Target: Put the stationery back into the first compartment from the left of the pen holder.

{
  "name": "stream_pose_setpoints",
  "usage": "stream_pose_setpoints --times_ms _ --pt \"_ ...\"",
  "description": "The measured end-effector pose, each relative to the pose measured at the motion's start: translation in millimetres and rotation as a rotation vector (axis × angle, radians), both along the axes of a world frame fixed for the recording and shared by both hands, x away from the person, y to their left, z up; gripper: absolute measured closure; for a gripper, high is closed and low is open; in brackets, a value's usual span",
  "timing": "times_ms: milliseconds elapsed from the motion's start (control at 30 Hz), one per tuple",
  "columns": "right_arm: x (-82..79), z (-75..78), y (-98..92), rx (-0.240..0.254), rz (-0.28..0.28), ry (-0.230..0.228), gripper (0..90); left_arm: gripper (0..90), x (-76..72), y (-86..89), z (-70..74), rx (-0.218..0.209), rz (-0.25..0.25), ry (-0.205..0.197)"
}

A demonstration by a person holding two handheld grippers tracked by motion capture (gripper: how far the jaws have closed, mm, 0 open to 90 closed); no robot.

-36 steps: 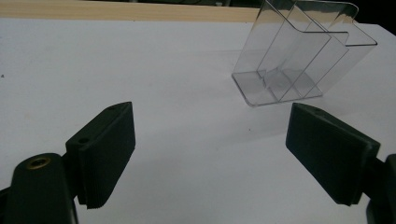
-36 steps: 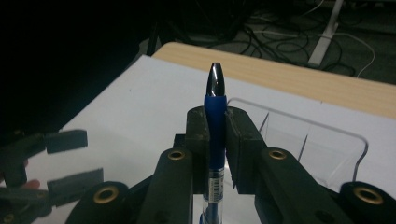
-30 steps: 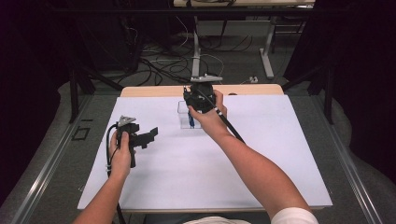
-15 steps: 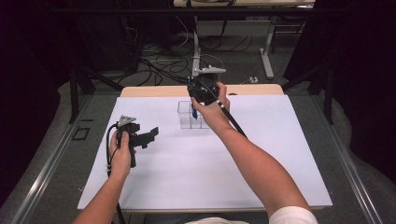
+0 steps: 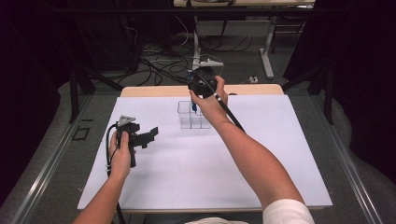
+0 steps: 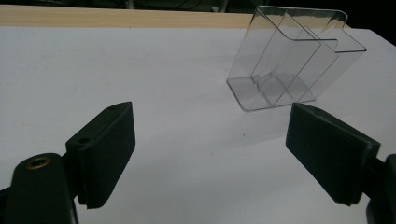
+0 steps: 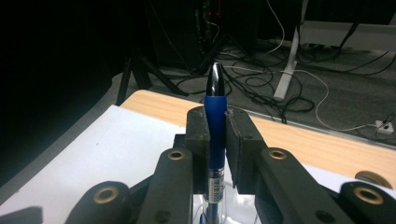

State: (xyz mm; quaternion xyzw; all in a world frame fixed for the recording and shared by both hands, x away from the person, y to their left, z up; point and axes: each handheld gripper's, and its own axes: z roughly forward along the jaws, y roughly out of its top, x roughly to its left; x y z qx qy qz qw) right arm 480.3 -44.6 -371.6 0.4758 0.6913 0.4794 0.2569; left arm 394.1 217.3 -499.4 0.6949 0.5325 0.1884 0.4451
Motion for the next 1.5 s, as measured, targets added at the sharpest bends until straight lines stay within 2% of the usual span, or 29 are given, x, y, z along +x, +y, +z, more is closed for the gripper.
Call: stream_pose_setpoints --times_ms 233,467,1133,1333,1500 --pt "18.5 -0.7 11.4 -0.014 -0.02 -0.008 80.0 15.7 0.3 1.2 0.2 -0.006 0.004 0.004" --pt "32.5 -6.7 23.2 -0.023 -0.034 0.011 80.0 15.7 0.7 1.3 0.5 -0.013 0.006 0.002" --pt "46.8 -33.0 46.1 -0.061 -0.049 0.044 79.9 15.7 0.7 1.2 0.5 -0.021 -0.001 -0.001" --pt "49.1 -40.5 50.0 -0.091 -0.051 0.038 79.9 15.7 1.0 1.2 0.2 -0.02 0.0 0.003" --pt "49.5 -47.2 53.1 -0.097 -0.054 0.042 79.9 15.7 0.8 1.2 0.4 -0.024 0.001 0.002"
